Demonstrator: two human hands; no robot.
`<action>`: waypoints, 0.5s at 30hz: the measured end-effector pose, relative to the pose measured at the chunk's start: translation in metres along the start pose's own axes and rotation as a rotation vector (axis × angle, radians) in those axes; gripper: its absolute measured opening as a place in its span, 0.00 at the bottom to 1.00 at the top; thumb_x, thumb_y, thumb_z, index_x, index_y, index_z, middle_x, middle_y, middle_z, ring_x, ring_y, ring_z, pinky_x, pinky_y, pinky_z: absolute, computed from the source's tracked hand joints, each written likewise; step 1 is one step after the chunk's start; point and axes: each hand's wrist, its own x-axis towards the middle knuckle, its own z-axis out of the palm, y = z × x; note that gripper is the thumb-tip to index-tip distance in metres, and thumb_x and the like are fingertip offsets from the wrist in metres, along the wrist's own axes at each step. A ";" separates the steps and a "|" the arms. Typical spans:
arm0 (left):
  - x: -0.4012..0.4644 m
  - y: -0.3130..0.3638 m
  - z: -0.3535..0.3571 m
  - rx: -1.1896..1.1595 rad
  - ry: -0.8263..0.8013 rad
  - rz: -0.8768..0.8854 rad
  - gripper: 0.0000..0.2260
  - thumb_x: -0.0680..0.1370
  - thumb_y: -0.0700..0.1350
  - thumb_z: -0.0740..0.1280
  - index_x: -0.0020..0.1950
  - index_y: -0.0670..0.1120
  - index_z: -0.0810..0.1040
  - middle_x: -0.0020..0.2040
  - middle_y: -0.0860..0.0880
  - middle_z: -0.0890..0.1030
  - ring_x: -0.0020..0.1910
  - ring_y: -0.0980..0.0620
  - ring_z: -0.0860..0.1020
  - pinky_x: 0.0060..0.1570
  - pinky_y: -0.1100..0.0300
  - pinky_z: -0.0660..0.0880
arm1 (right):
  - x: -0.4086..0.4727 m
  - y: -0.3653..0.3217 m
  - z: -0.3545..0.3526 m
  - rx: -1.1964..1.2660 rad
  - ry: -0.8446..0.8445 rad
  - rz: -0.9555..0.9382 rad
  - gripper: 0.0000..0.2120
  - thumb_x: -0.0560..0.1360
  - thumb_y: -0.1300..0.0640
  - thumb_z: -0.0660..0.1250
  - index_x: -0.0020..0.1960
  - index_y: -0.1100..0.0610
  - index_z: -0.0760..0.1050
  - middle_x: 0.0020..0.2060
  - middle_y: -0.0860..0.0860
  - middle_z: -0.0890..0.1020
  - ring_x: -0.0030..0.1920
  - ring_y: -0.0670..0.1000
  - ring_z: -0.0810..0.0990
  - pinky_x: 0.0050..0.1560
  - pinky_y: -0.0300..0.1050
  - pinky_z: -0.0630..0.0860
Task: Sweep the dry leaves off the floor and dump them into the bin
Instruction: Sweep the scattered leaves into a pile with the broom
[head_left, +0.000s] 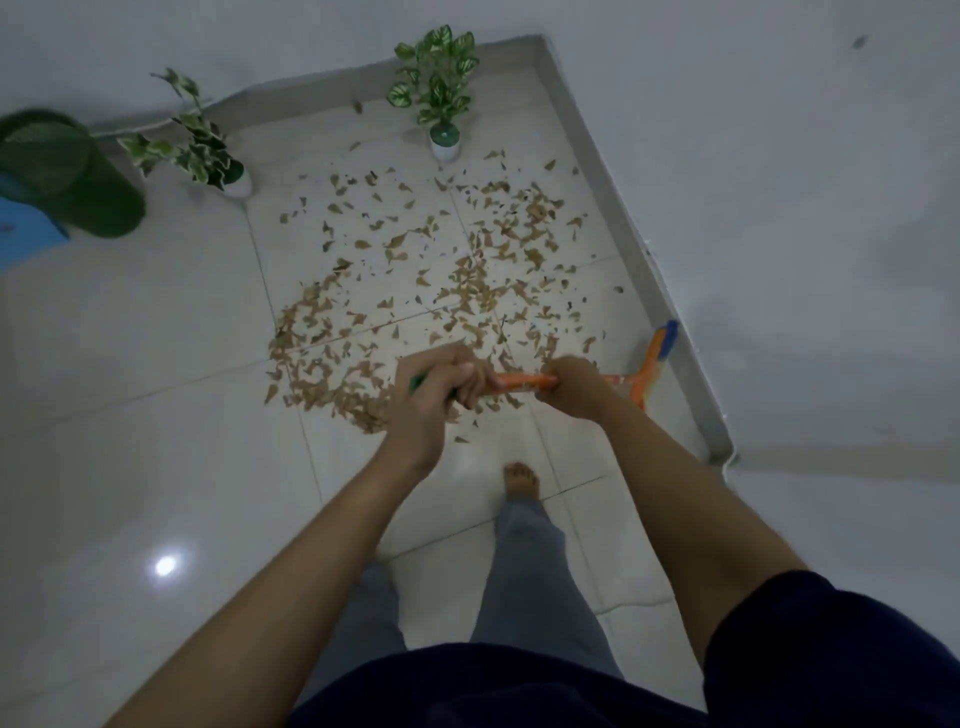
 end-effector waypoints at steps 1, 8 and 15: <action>0.007 -0.010 0.014 -0.003 0.027 -0.007 0.12 0.68 0.45 0.61 0.24 0.51 0.71 0.25 0.52 0.71 0.34 0.49 0.78 0.45 0.56 0.75 | 0.009 0.016 -0.005 -0.014 -0.041 -0.015 0.20 0.75 0.59 0.63 0.27 0.51 0.61 0.26 0.46 0.66 0.33 0.49 0.69 0.32 0.38 0.61; 0.034 -0.049 0.079 -0.031 0.228 -0.024 0.13 0.67 0.43 0.61 0.23 0.51 0.70 0.24 0.56 0.72 0.30 0.54 0.75 0.39 0.61 0.72 | 0.054 0.074 -0.005 -0.064 -0.151 -0.110 0.15 0.76 0.59 0.61 0.31 0.57 0.66 0.30 0.53 0.71 0.36 0.52 0.71 0.38 0.43 0.65; 0.028 -0.017 0.047 0.045 0.432 0.089 0.13 0.67 0.43 0.59 0.22 0.50 0.68 0.22 0.54 0.69 0.25 0.51 0.71 0.34 0.59 0.67 | 0.074 0.008 0.025 0.251 -0.197 -0.177 0.08 0.73 0.56 0.64 0.40 0.56 0.79 0.38 0.54 0.82 0.36 0.49 0.78 0.43 0.44 0.78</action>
